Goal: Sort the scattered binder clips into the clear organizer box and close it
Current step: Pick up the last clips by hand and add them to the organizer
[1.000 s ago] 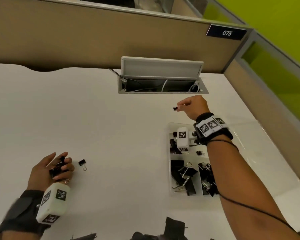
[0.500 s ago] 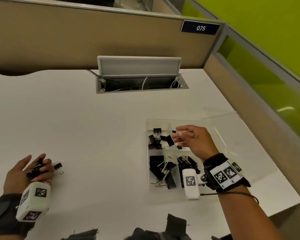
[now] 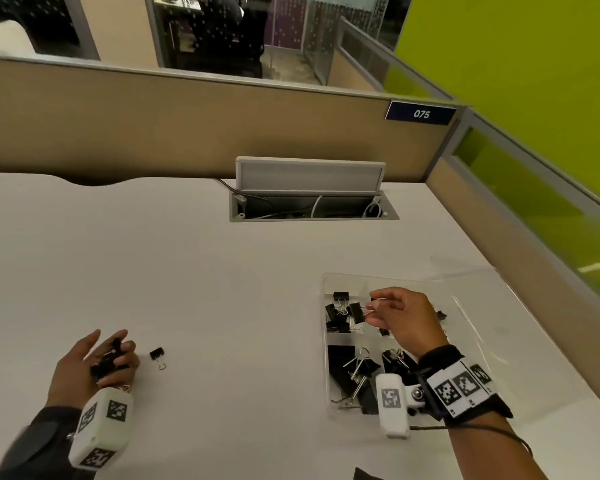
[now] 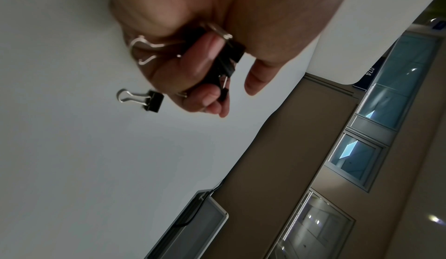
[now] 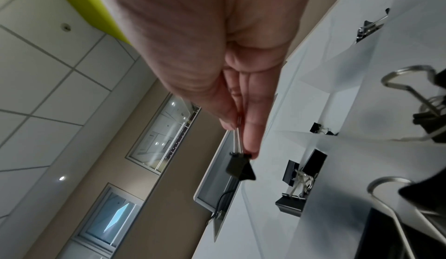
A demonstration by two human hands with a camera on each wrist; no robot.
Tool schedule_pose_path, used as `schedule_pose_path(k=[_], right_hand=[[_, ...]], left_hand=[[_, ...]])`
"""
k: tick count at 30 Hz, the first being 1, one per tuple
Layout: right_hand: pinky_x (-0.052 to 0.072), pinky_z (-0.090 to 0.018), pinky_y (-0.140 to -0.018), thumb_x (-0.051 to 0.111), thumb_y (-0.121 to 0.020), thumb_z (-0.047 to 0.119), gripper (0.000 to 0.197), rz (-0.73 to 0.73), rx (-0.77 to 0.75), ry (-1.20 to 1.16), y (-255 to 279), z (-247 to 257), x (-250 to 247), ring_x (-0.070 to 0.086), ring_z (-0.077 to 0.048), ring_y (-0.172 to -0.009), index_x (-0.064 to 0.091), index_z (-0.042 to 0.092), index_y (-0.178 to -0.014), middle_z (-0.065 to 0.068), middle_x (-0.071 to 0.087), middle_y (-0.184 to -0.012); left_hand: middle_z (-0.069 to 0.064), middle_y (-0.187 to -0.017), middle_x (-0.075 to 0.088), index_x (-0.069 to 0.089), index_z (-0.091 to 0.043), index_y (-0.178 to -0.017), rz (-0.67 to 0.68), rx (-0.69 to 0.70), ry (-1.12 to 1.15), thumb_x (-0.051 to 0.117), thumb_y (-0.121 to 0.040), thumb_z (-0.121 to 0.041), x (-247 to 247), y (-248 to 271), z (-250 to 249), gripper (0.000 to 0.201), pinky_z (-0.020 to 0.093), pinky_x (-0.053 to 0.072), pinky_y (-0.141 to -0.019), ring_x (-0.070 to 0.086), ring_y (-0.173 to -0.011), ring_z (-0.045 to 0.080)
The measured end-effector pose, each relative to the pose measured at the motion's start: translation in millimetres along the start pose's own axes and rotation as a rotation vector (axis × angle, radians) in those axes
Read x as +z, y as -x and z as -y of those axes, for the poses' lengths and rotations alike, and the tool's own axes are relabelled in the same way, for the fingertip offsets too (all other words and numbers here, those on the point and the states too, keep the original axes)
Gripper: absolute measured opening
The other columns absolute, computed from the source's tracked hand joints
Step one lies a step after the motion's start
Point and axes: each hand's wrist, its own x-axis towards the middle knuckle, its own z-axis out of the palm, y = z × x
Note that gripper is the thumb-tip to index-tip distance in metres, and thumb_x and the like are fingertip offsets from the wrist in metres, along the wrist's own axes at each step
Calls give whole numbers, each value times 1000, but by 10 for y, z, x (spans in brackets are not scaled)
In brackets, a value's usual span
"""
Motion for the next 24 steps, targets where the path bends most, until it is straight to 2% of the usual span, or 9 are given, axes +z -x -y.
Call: schedule_pose_path(k=[2,6,9,13,17,24], right_hand=[[58,-24,-68,57,-88,-3,17,-19,3,3,-47,23,36,72,-23,-81,67,10,-91,-14,71,-93],[58,-36,-81,59,-87,-4,18,-29,-6,63,-129,48,129,72,-21,-84,67,8,-96,-12,71,-99],[50,-30,-91,62,-87,4,20,-45,-51,266,-136,50,205,65,-15,-97,68,14,-103,1,69,-105],[41,-22,-88,62,-88,9,21,-31,-86,388,-62,87,277,61,-12,-98,67,15,-108,3,67,-104],[44,-23,-85,62,-88,8,22,9,-81,348,25,97,314,63,-9,-95,66,17,-107,4,69,-103],[52,-38,-91,66,-85,10,19,-4,-89,308,103,84,346,66,-11,-92,66,27,-94,5,71,-100]], left_hand=[[2,-62,53,56,-12,-88,-12,6,-6,86,-32,-27,30,26,-25,66,13,21,-32,45,-44,9],[4,-60,52,54,-10,-88,-5,15,-11,90,-20,-24,105,82,-79,78,14,14,-34,45,-42,10],[6,-57,52,53,-9,-88,-15,-14,-16,92,-17,-23,125,102,-156,82,13,17,-30,43,-40,11],[7,-58,50,51,-10,-92,-71,-30,-18,88,-34,-27,82,131,-287,71,15,16,-30,42,-39,13],[8,-57,50,53,-8,-89,-59,-27,-28,94,-12,-23,21,207,-407,89,15,14,-33,42,-39,14],[9,-57,51,53,-8,-89,-63,-13,-14,94,-10,-23,-111,280,-545,91,12,16,-34,42,-38,14]])
